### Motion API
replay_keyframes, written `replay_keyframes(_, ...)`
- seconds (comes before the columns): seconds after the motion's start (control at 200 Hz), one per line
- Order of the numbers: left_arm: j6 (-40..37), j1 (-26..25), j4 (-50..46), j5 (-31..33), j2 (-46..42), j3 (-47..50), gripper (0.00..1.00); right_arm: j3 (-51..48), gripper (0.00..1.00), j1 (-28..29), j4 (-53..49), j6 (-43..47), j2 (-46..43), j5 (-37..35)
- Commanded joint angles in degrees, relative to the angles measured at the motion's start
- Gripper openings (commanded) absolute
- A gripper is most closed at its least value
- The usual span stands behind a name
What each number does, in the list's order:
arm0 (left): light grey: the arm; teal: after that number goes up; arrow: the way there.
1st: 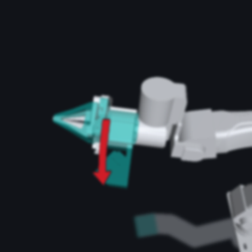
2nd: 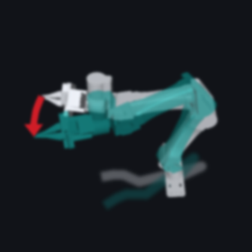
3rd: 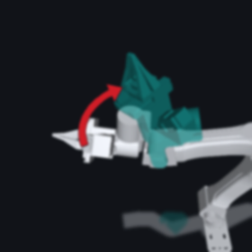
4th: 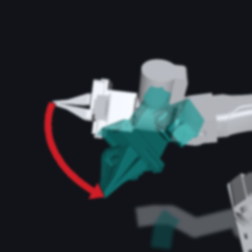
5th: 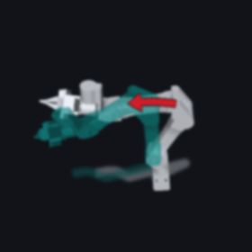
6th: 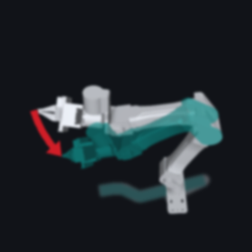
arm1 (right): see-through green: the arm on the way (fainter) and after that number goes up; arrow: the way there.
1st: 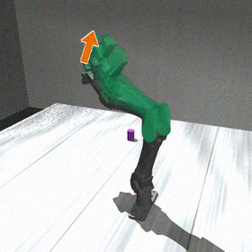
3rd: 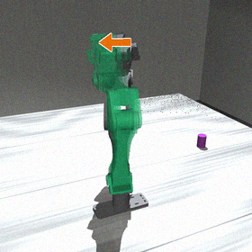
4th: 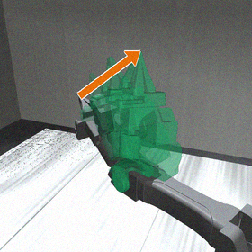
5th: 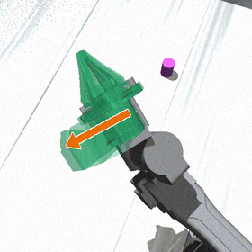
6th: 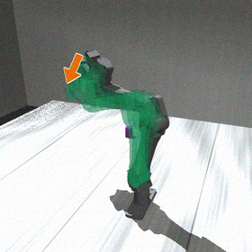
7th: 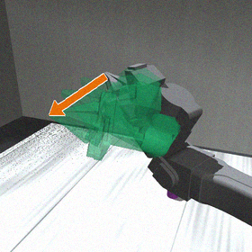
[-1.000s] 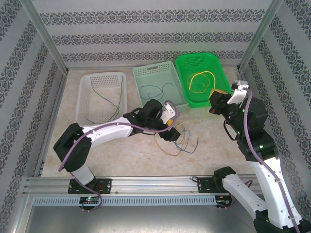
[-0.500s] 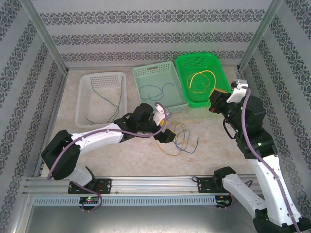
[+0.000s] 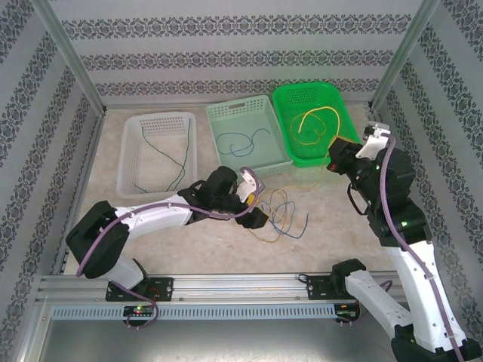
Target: Untangle the cables
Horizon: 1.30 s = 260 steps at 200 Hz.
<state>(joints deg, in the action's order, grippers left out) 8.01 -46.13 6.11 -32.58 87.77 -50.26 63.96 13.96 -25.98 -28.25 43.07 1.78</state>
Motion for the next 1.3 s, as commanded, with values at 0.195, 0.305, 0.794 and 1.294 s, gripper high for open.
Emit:
replay_keyframes(0.195,-3.8,-1.2,3.6,0.5,2.5,-1.1,0.86,2.3,0.0,-0.7,2.4,-4.6,0.3,1.9)
replay_keyframes(0.305,-3.6,-1.3,4.8,1.2,3.6,-2.2,0.85,2.5,0.0,-0.8,2.4,-5.1,0.4,2.1)
replay_keyframes(0.794,-4.1,-1.2,3.7,6.4,4.5,-2.8,0.22,3.6,0.0,-1.5,1.2,-4.3,0.1,1.3)
replay_keyframes(1.294,-3.9,0.2,2.5,13.0,-2.2,2.2,0.57,11.9,0.0,-3.1,-0.6,1.2,5.9,-2.5)
